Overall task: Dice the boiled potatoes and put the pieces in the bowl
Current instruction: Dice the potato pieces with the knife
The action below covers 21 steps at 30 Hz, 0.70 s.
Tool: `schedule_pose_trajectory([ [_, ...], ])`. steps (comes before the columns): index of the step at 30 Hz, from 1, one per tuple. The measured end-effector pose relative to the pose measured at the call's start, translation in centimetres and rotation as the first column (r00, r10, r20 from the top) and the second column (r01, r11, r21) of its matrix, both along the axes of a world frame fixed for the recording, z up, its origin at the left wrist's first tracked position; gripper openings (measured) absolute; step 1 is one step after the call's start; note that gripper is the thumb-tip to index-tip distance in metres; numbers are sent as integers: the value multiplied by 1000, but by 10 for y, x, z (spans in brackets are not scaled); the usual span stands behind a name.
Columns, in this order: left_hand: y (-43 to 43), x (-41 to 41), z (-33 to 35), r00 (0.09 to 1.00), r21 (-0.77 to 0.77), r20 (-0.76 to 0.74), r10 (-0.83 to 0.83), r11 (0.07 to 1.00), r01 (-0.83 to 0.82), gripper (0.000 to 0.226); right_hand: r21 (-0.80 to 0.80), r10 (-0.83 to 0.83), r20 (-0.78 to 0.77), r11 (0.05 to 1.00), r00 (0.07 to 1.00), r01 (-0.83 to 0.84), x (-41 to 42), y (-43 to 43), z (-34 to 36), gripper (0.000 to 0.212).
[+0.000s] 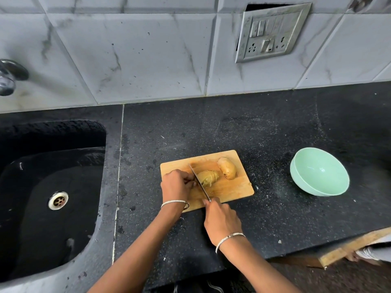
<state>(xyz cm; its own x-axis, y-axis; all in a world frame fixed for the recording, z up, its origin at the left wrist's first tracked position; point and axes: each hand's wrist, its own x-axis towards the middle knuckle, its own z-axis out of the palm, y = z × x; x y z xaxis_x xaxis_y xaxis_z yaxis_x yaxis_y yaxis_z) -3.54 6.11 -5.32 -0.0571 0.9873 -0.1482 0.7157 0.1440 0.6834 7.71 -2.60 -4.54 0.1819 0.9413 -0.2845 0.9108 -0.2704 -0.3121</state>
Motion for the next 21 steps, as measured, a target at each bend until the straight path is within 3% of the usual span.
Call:
schedule_pose_trajectory([
  [10, -1, 0, 0, 996, -11, 85, 40, 999, -39, 9, -57, -40, -35, 998, 999, 38, 1, 2, -3, 43],
  [14, -1, -2, 1, 996, -9, 86, 18, 1000, -18, 11, -118, -67, -203, 992, 977, 43, 11, 3, -4, 48],
  [16, -1, -4, 2, 998, 1, 58, 0, 1000, 0, 11, -189, -160, -386, 978, 908, 92, 16, 4, -4, 49],
  [19, 1, -8, 5, 999, 25, -9, -36, 999, 37, 9, -436, -448, -670, 883, 592, 174, 16, 3, 1, 51],
  [20, 1, -10, 6, 998, 31, -40, -48, 998, 49, 7, -461, -468, -691, 872, 552, 162, 15, 3, 2, 50],
  [21, 2, -11, 7, 995, 34, -75, -59, 997, 62, 5, -438, -441, -687, 885, 577, 154, 15, 2, 0, 51],
])
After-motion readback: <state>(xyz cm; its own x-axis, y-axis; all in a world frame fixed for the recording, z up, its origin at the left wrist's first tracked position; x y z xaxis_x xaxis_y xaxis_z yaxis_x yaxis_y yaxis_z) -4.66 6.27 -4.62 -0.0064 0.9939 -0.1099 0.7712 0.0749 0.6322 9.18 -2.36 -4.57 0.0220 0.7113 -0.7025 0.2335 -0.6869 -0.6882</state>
